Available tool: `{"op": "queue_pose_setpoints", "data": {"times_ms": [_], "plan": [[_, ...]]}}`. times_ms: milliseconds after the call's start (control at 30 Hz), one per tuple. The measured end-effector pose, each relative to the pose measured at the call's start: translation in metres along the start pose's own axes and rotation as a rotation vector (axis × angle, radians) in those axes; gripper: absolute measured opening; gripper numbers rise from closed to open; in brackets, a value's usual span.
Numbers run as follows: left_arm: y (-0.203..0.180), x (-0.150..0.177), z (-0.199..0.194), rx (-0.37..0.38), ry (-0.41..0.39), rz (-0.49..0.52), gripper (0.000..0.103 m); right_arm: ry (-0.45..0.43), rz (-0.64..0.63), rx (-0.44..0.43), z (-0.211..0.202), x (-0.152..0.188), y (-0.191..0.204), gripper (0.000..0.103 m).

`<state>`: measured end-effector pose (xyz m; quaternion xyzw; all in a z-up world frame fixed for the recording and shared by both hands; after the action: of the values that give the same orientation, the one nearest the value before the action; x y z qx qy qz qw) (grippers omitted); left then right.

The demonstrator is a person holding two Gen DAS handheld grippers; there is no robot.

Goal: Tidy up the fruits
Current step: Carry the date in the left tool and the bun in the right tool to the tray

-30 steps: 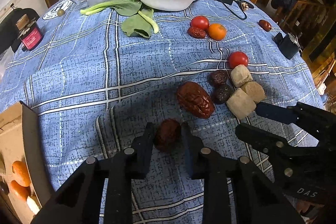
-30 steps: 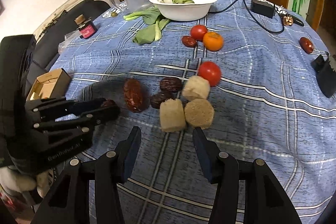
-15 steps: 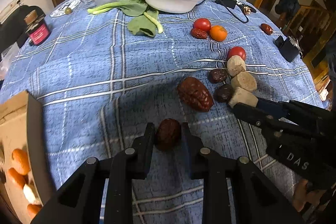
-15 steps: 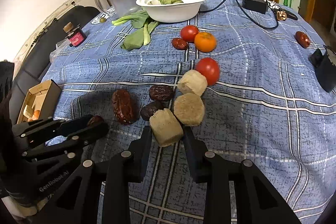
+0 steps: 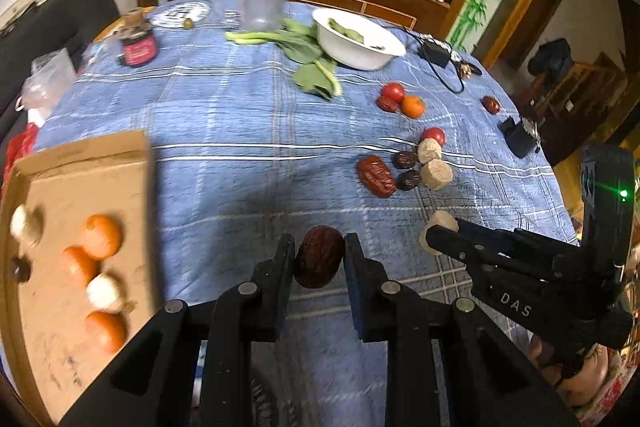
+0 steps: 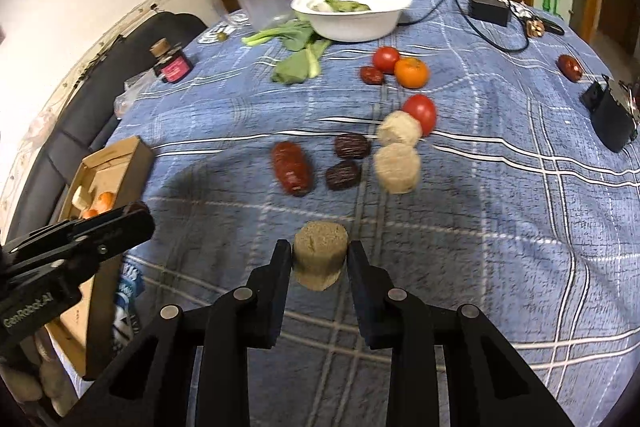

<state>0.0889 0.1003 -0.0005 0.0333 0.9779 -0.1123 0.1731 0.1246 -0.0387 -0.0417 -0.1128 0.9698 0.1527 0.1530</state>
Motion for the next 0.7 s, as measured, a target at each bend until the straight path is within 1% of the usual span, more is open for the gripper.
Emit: {"op": "queue_pose_setpoints", "data": {"times_ms": [167, 267, 367, 467, 500, 567, 700], "plan": [[0.045, 0.018, -0.029, 0.011, -0.028, -0.096, 0.024, -0.007, -0.022, 0.000, -0.009, 0.006, 0.023, 0.031], [0.082, 0.031, -0.045, 0.010, -0.035, -0.171, 0.024, -0.017, -0.035, -0.013, -0.018, 0.005, 0.041, 0.031], [0.128, 0.050, -0.058, -0.025, -0.034, -0.248, 0.024, -0.029, -0.063, -0.038, -0.024, 0.000, 0.068, 0.031], [0.169, 0.067, -0.065, -0.057, -0.020, -0.315, 0.024, -0.029, -0.096, -0.078, -0.024, -0.005, 0.103, 0.031], [0.178, 0.072, -0.066, -0.067, -0.016, -0.327, 0.024, -0.026, -0.103, -0.088, -0.023, -0.006, 0.111, 0.031], [0.198, 0.081, -0.068, -0.101, -0.005, -0.341, 0.024, -0.013, -0.131, -0.116, -0.018, -0.006, 0.138, 0.031], [0.220, 0.091, -0.065, -0.140, 0.024, -0.339, 0.024, 0.027, -0.196, -0.161, -0.004, 0.003, 0.188, 0.031]]}}
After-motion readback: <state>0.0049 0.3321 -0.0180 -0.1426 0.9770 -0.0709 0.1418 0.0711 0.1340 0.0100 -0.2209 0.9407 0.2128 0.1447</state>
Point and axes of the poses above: each gripper's, at about its wrist camera, not at the fingertips, and z roughly the way its jaws point, y to its left, x to its underside, the point moved 10 cm from there along z, roughly the way its jaws point, and after that the axes turned 12 degrees about y, right-handed, at the moved point
